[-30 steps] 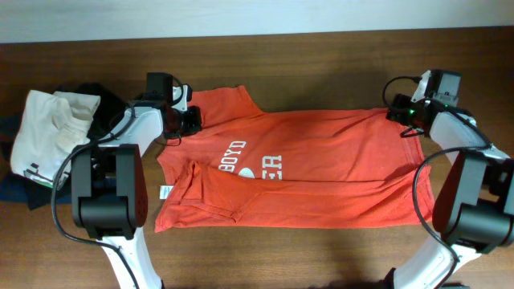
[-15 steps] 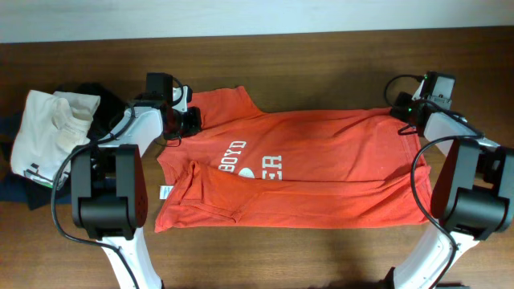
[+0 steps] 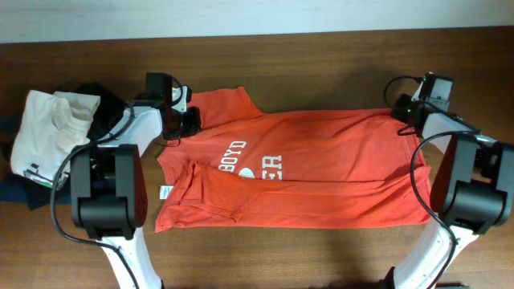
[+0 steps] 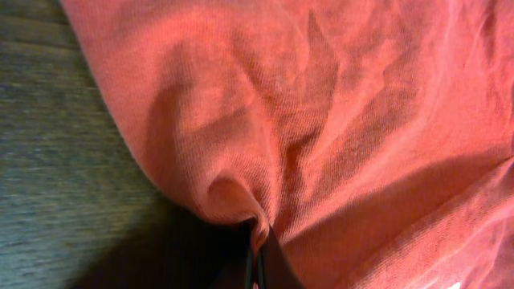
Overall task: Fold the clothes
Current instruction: 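Grasp the top edge with both grippers and fold it down to the hem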
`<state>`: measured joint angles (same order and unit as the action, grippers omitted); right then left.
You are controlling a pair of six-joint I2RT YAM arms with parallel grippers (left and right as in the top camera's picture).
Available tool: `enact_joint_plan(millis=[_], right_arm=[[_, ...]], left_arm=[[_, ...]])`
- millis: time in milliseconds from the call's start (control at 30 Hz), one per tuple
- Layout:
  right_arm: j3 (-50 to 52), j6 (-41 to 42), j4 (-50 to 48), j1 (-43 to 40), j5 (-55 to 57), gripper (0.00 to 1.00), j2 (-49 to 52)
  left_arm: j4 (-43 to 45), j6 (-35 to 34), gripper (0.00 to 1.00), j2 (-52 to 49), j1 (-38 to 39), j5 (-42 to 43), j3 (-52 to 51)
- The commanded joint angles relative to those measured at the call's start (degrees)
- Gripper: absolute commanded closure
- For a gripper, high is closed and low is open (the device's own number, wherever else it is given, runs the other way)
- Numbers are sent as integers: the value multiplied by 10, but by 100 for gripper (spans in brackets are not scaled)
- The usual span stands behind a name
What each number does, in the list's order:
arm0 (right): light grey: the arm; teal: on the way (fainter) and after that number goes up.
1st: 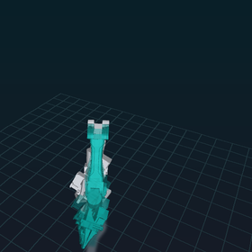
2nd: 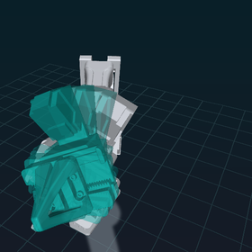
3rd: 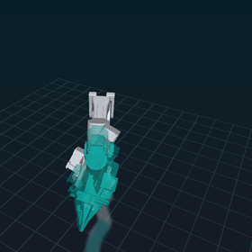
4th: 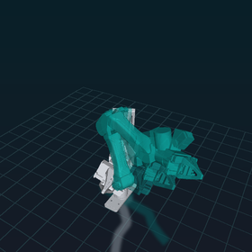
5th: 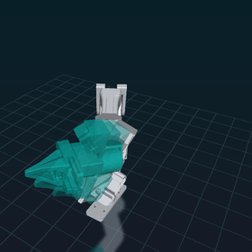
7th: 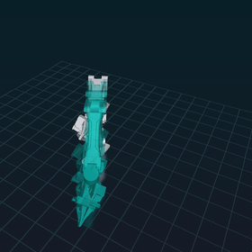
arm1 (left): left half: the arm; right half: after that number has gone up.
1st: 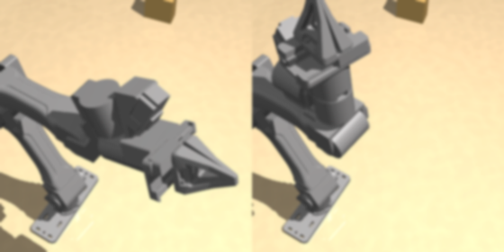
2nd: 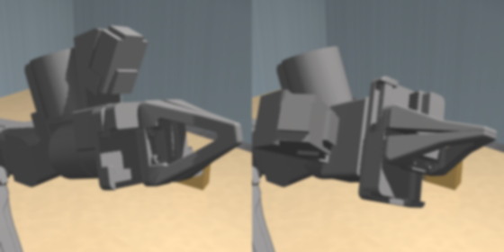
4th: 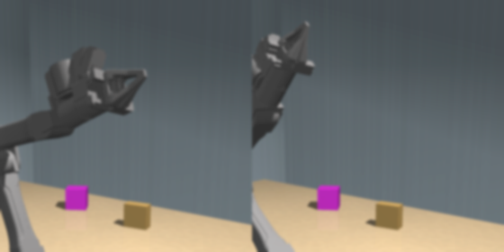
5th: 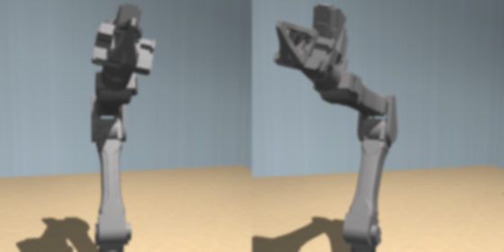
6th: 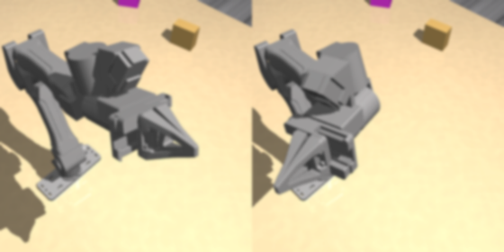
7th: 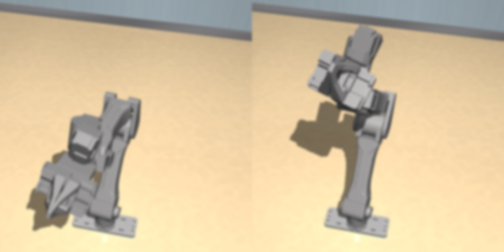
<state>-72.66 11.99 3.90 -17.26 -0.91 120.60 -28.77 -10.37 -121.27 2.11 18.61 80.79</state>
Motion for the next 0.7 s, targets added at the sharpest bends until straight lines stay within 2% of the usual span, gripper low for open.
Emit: enact_joint_plan(millis=[0,100,200,233,300,367,467,667], right_arm=[[-4,3,56,-18,1,96,-70],[-4,5,211,-19,1,96,-141],[-4,5,334,-25,22,96,-198],[-4,5,402,-33,30,96,-212],[-4,5,484,-48,59,96,-215],[-4,5,531,-69,83,96,-215],[-2,5,560,-87,82,95,-214],[15,10,597,-87,124,94,-209]], left_arm=[[-1,-3,99,45,-20,21,49],[-64,-3,100,97,-21,37,54],[-161,-3,99,151,-28,26,54],[-215,-3,99,164,-34,22,54],[-297,-3,100,166,-36,-35,54],[-353,-3,100,166,-37,-86,54],[-410,-3,99,166,-36,-92,49],[-429,-3,99,166,-36,-63,-48]])
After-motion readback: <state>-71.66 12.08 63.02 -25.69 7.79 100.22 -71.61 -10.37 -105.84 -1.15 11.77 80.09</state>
